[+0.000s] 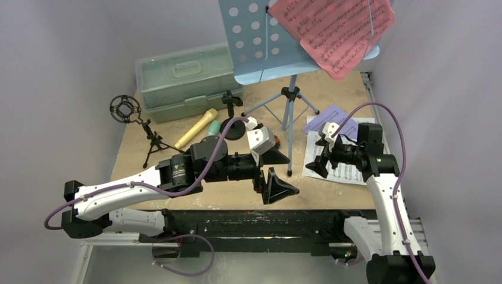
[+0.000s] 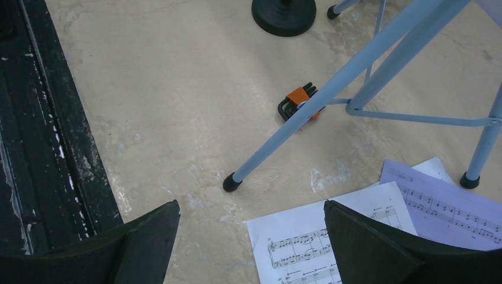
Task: Pack up the instrument practice props
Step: Pick up the sheet music from the music stand.
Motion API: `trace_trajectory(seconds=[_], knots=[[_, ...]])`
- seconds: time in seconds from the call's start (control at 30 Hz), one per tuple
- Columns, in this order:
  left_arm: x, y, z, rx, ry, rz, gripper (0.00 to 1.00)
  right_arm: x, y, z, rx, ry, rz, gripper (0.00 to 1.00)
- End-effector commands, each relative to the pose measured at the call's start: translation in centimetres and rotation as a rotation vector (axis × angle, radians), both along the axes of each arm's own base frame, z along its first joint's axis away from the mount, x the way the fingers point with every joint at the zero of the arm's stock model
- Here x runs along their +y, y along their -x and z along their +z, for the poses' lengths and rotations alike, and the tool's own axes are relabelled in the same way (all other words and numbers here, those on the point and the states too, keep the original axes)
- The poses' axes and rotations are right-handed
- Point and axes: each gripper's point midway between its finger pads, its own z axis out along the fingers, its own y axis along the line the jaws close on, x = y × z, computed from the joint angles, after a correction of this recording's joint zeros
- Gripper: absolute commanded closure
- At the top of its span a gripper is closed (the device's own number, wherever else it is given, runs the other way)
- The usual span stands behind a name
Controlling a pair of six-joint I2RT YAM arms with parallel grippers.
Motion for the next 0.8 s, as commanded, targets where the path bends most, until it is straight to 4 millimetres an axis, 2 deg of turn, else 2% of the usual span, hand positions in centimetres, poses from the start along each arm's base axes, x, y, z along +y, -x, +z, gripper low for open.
trace_trajectory(seconds=[0.0, 0.77], knots=[[0.0, -0.7, 3.2, -0.082, 0.045, 0.035, 0.0, -0.1, -0.2, 0.5, -0.05, 0.004, -0.008, 0.04], [-1.8, -2.9, 7.5, -0.182, 0.085, 0.108, 0.0, -0.2, 0.0, 0.8, -0.068, 0.006, -0.01, 0.02]])
